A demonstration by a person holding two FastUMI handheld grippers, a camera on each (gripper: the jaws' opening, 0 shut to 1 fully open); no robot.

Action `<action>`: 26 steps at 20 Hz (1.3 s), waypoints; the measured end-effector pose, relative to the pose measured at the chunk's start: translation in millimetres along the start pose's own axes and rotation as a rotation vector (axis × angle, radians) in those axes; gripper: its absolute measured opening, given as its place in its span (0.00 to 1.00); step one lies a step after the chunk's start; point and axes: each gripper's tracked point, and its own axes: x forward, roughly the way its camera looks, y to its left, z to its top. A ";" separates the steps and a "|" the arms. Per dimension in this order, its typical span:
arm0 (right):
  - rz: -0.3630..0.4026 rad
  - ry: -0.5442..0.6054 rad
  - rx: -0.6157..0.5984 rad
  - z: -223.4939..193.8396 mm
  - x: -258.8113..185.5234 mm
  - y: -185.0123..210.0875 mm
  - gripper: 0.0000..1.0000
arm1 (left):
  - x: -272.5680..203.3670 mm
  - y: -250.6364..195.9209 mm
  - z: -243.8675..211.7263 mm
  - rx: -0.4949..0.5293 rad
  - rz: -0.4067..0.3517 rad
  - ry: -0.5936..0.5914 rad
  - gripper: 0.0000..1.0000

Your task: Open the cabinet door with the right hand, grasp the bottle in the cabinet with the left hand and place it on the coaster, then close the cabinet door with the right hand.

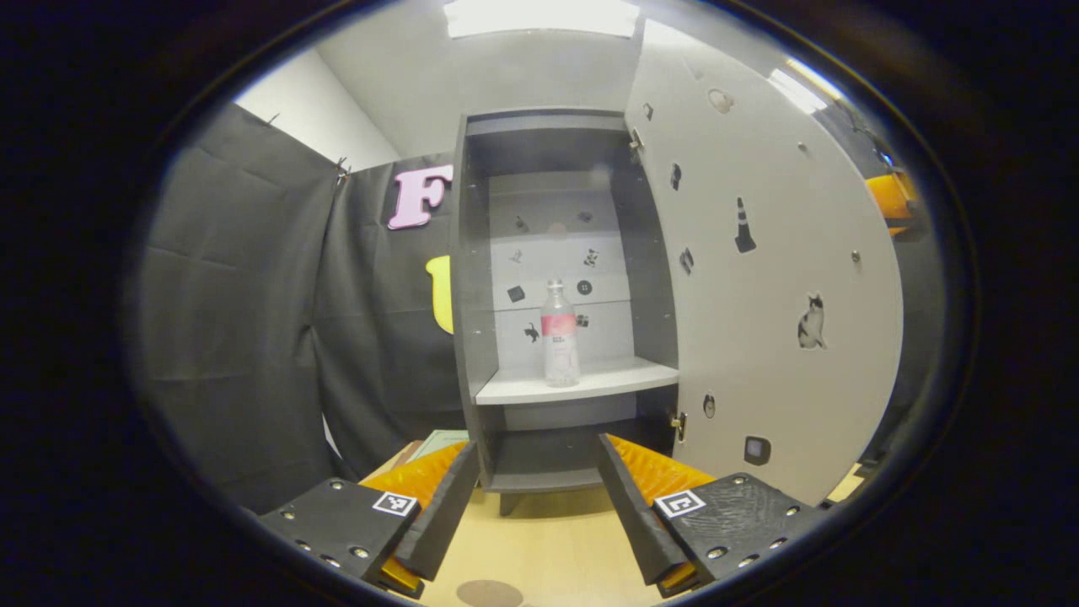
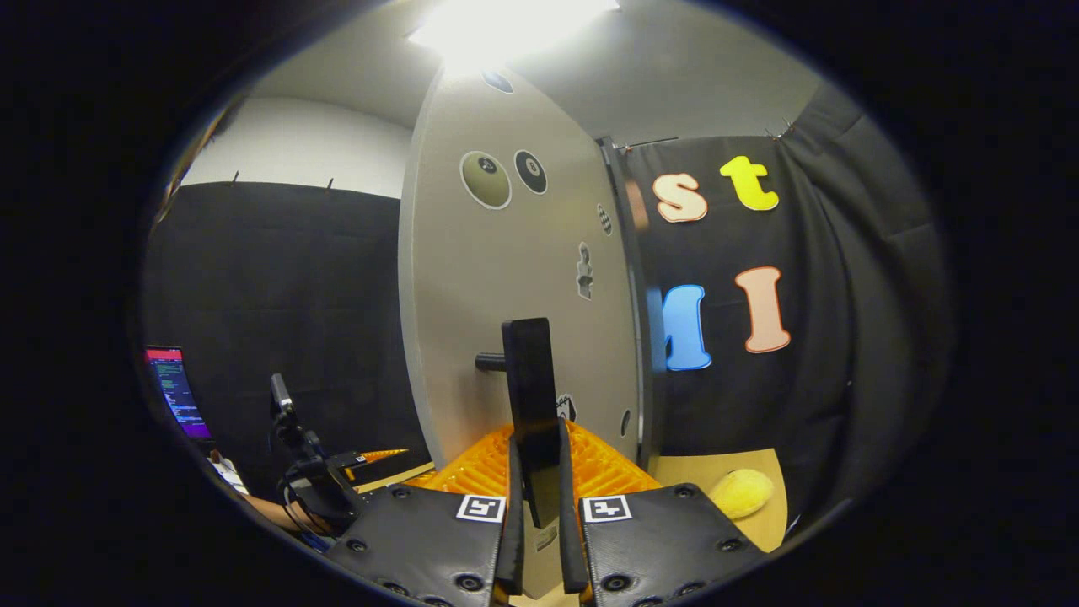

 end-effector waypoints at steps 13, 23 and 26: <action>-0.249 -0.038 -0.027 -21.9 -70.4 -80.2 0.20 | 73.7 -27.1 57.2 -0.061 -0.075 0.013 0.84; -0.622 0.046 -0.089 -54.2 -91.9 -171.3 0.97 | 203.0 -24.1 86.3 -0.098 -0.138 0.005 0.89; -0.675 0.089 -0.088 -67.7 -89.1 -183.1 0.92 | 243.7 -18.3 84.3 -0.072 -0.145 0.004 0.84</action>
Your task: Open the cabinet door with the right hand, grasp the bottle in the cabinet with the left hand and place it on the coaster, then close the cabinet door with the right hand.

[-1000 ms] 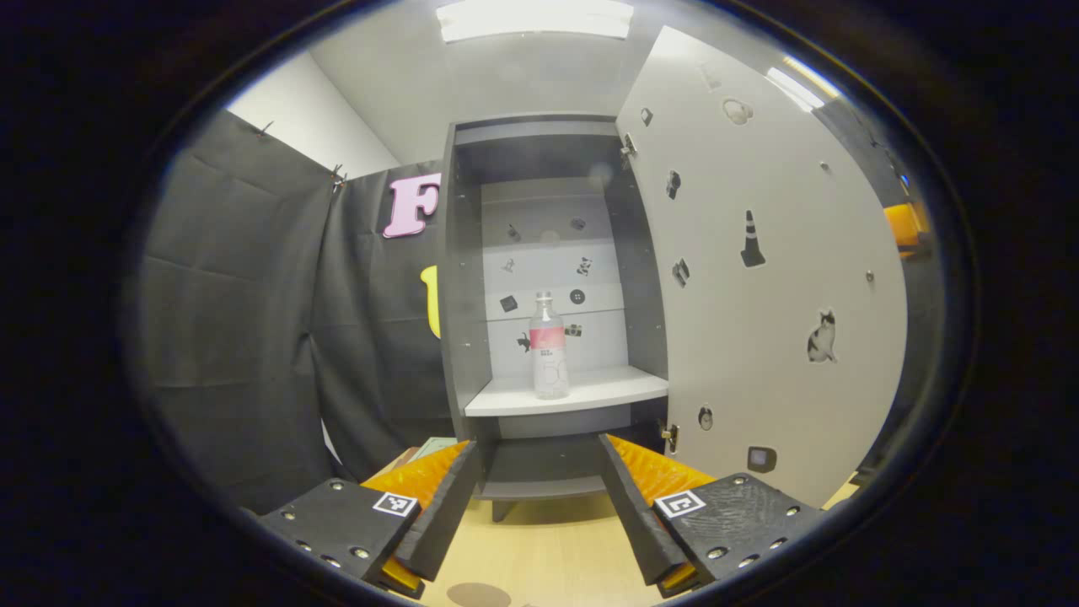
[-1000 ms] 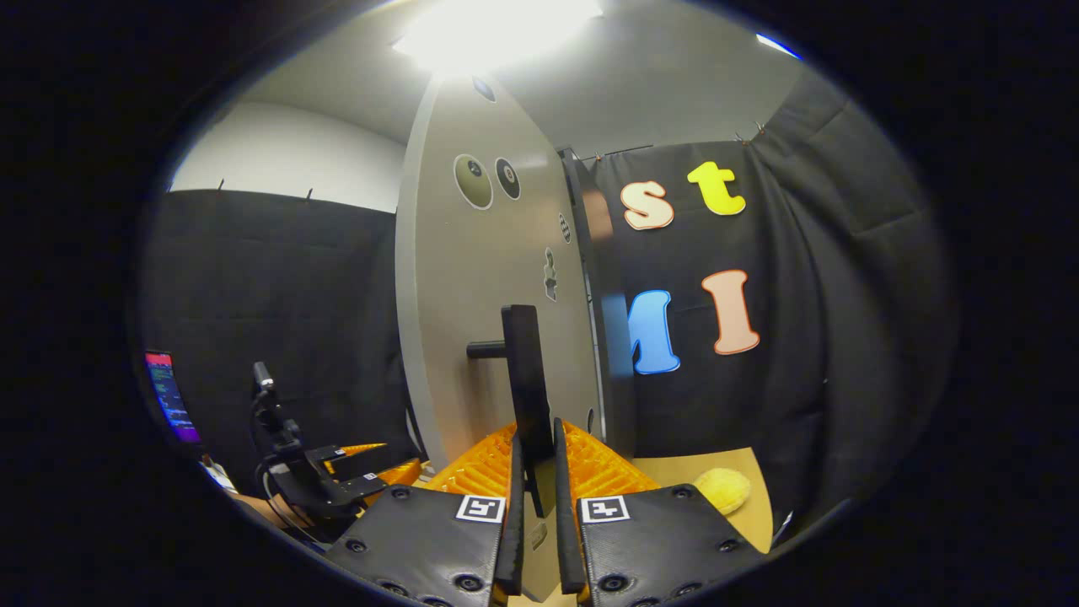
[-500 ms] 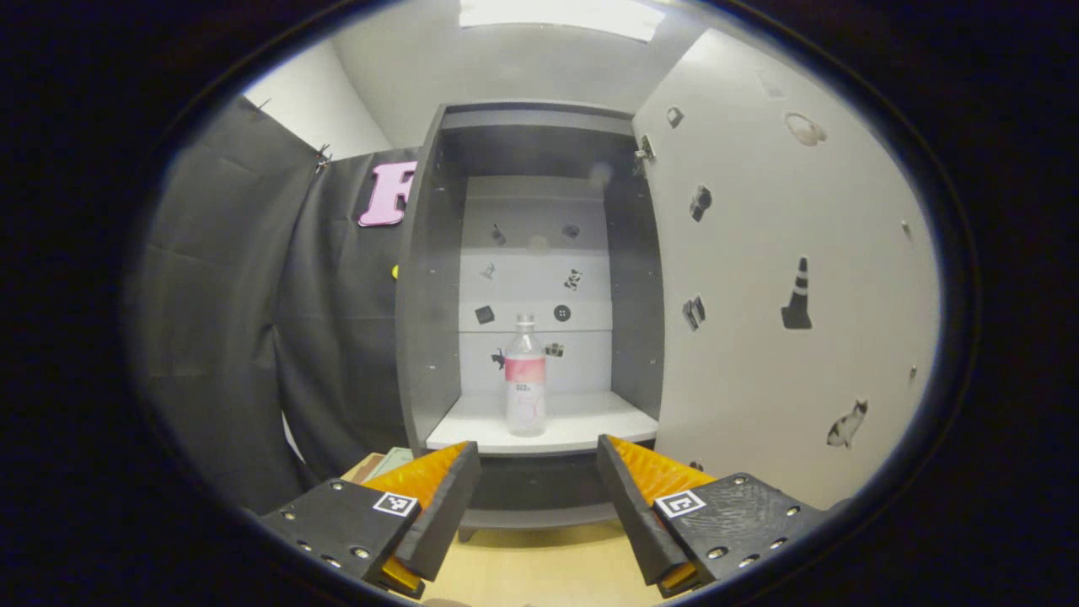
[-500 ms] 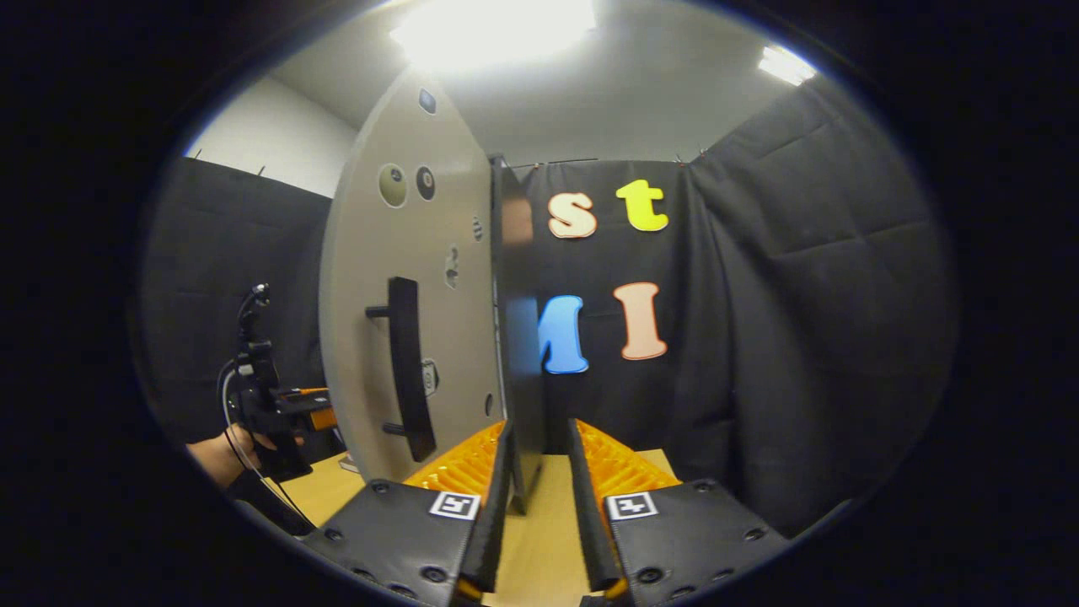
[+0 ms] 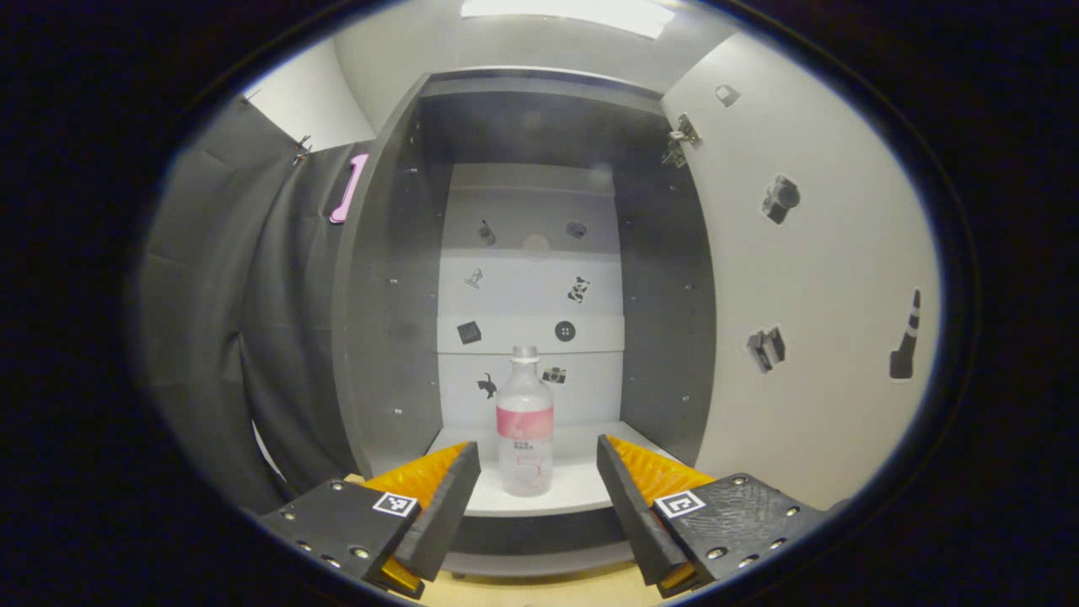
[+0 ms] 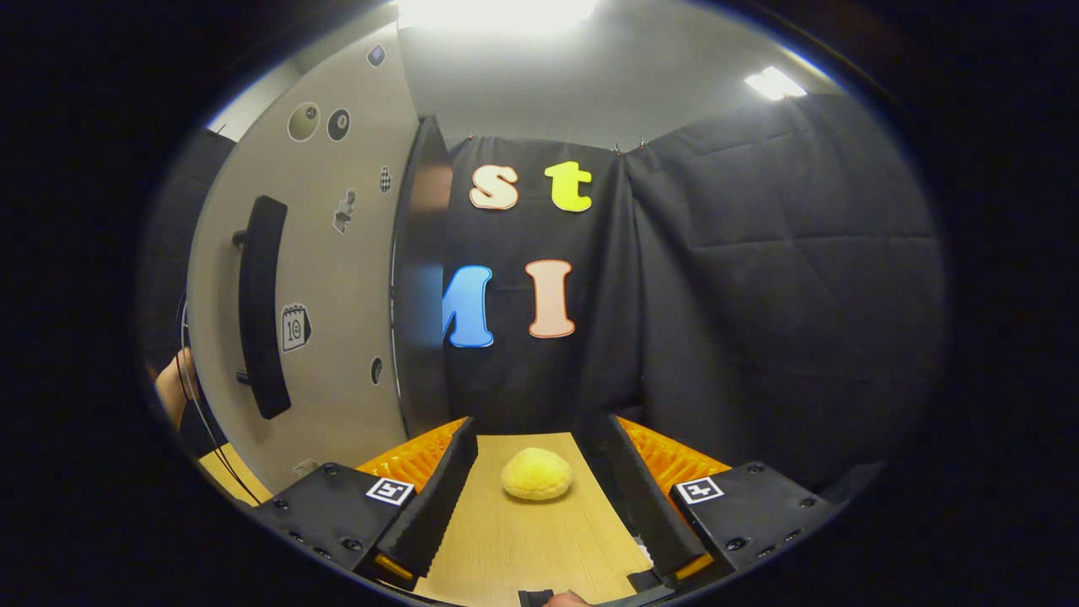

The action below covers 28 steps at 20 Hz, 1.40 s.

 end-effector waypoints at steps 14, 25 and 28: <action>-0.125 0.120 -0.009 -30.6 36.5 -5.8 0.97 | 115.5 19.3 -55.6 0.027 -0.035 0.106 0.84; -0.088 0.120 0.013 -34.2 37.1 0.5 0.97 | 77.3 26.6 -24.1 0.011 -0.043 0.040 0.72; -0.058 0.115 0.010 -35.3 36.7 4.4 0.97 | 40.6 35.7 -17.9 0.012 -0.025 0.008 0.74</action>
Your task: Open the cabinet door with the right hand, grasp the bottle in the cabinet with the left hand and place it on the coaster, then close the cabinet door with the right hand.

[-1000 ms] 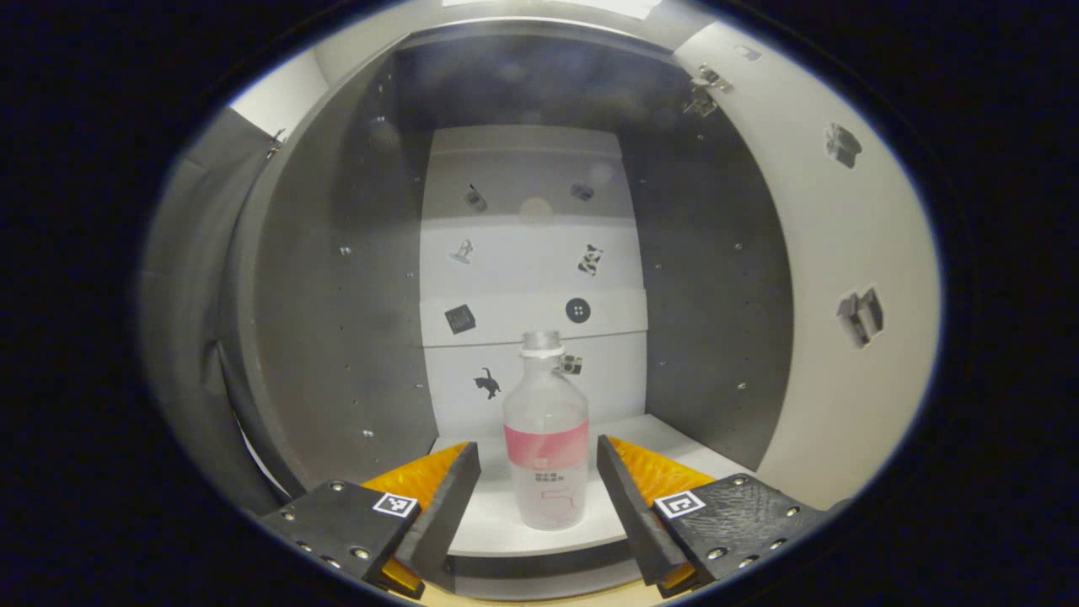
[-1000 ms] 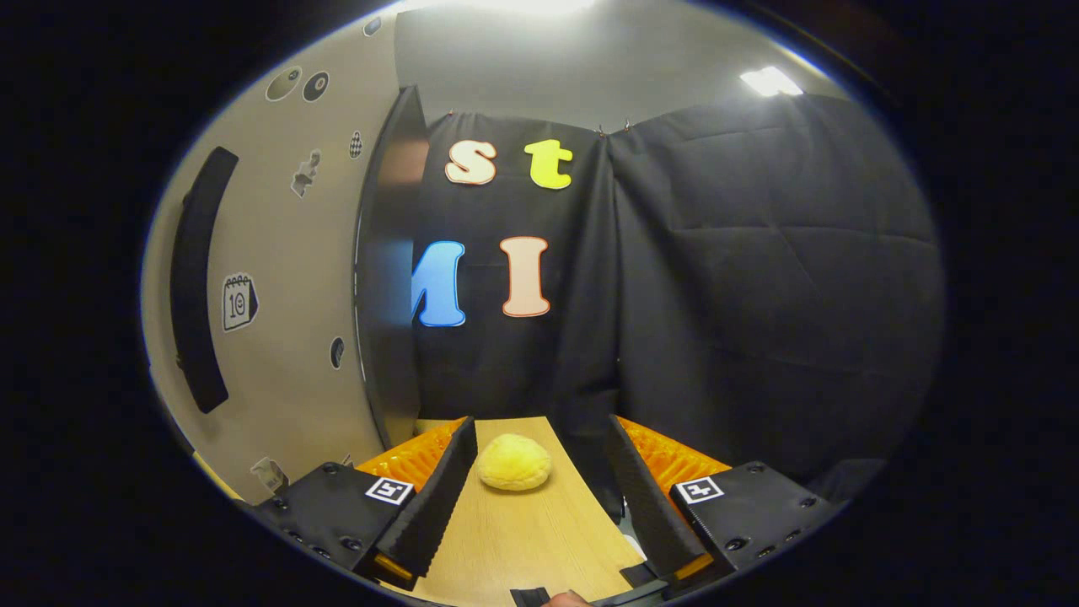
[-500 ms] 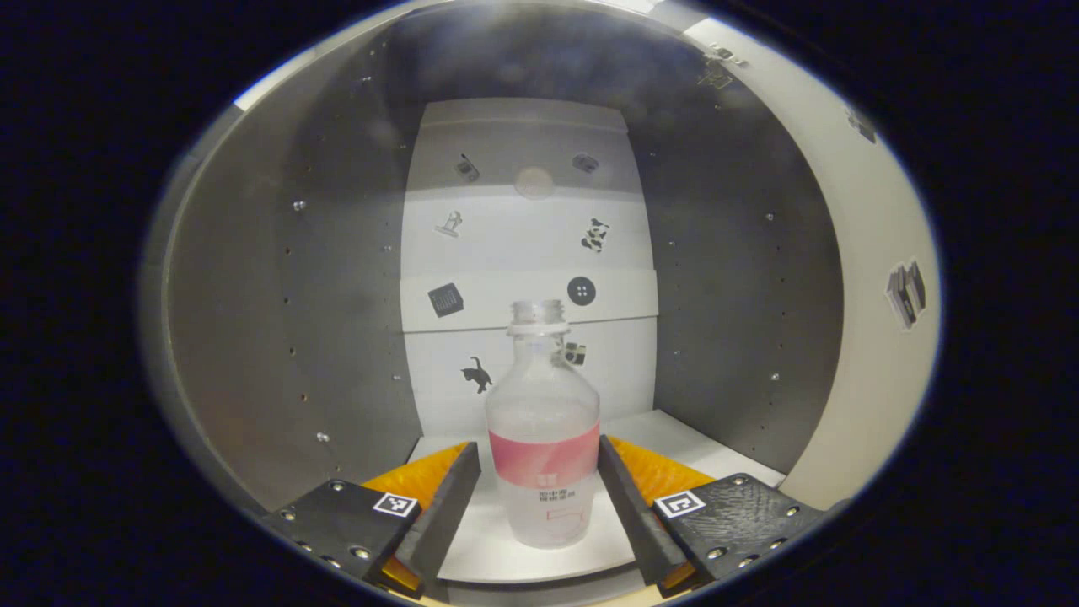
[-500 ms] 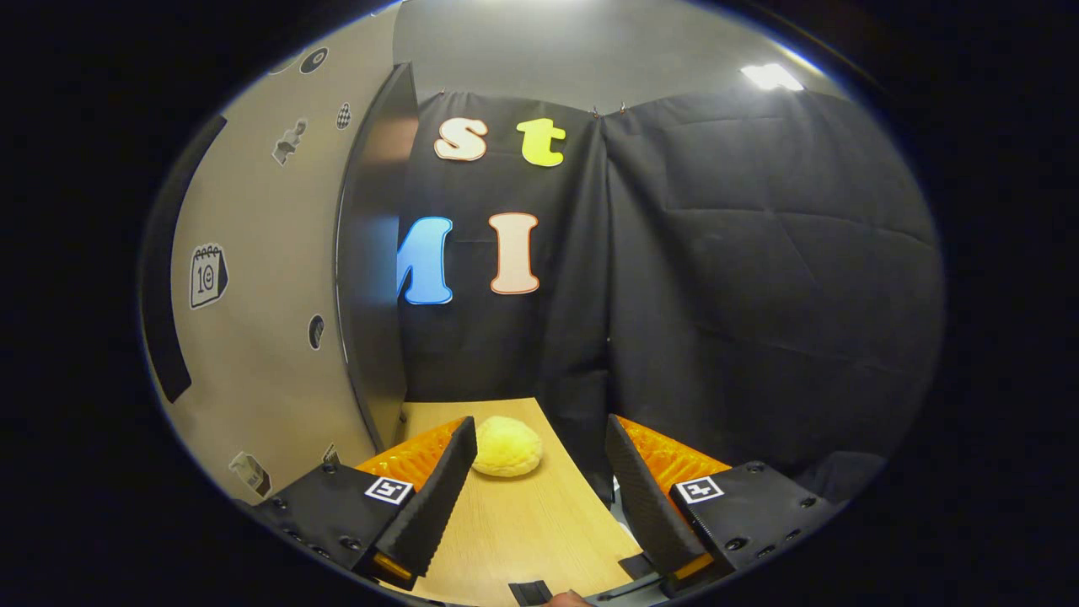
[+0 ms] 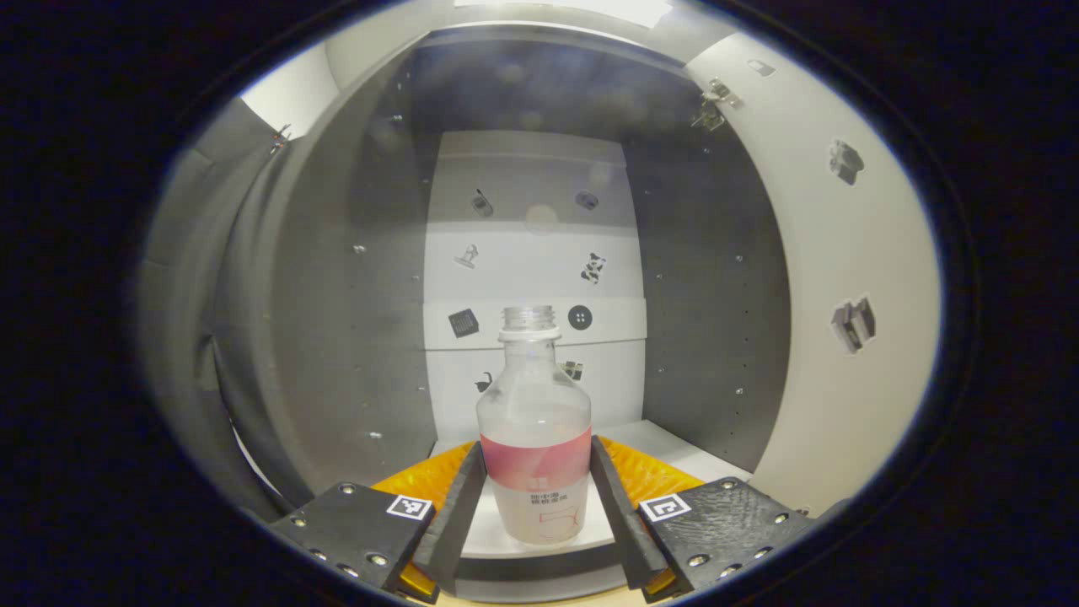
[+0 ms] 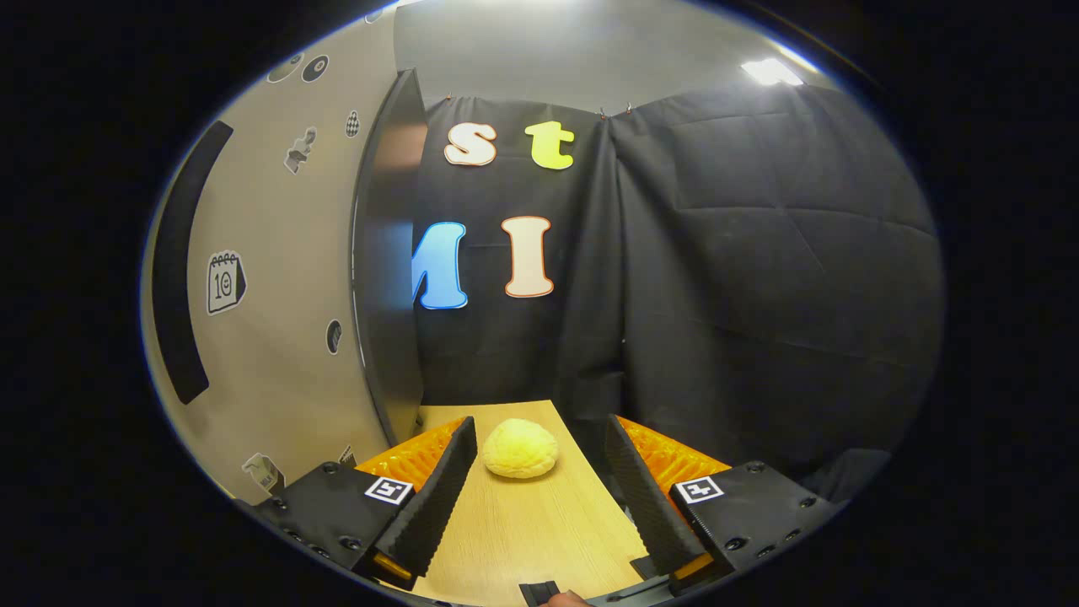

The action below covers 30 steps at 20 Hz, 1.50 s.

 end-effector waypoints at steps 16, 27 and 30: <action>0.076 -0.070 0.065 5.1 -6.2 1.4 0.93 | -216.4 67.6 -96.4 -0.047 0.261 -0.044 0.72; 0.066 -0.039 0.009 -7.1 -24.7 5.2 0.92 | -275.4 90.0 -246.5 -0.130 0.360 0.078 0.72; 0.059 -0.031 -0.005 -8.4 -26.9 6.4 0.93 | -280.1 86.8 -277.6 -0.144 0.359 0.121 0.75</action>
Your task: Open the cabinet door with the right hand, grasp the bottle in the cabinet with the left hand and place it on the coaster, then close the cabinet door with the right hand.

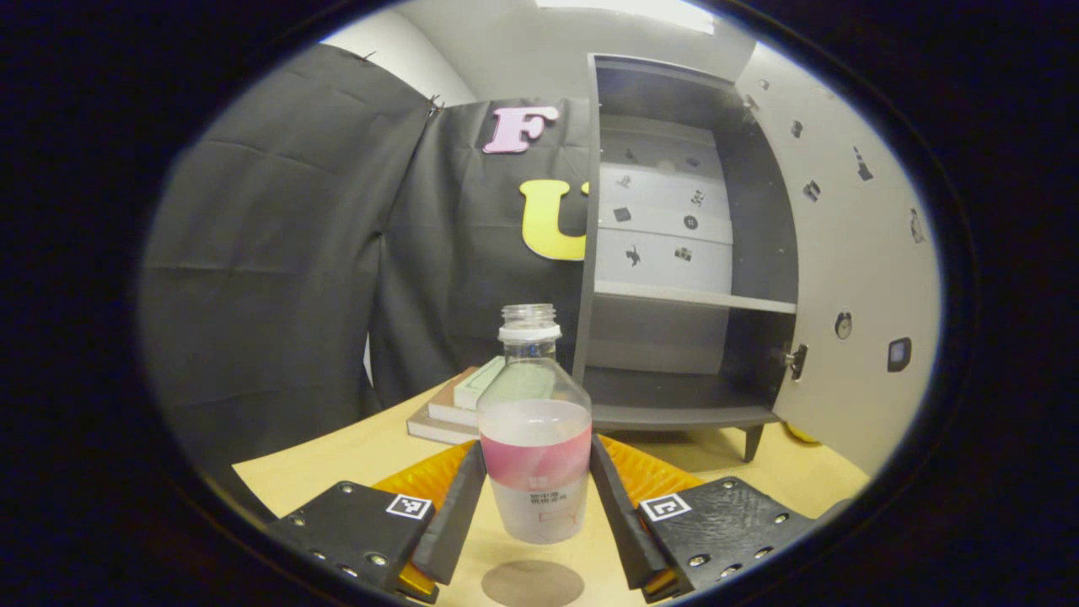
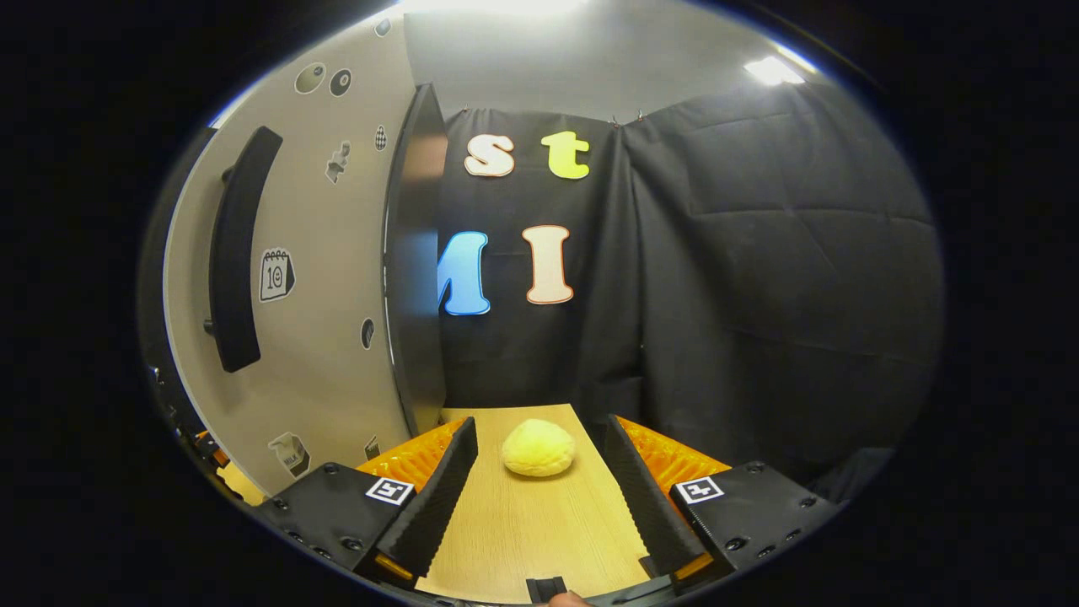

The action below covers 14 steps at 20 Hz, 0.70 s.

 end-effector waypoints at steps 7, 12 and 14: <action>0.003 0.016 -0.037 -3.7 -0.9 9.1 0.93 | -6.5 0.2 -56.9 0.012 0.001 0.073 0.72; 0.025 0.022 -0.062 -1.3 -2.0 21.1 0.93 | -14.4 -0.1 -84.8 0.032 0.006 0.094 0.75; 0.035 0.017 -0.074 -0.7 -2.2 26.0 0.93 | -15.8 -4.6 -83.7 0.056 -0.001 0.090 0.75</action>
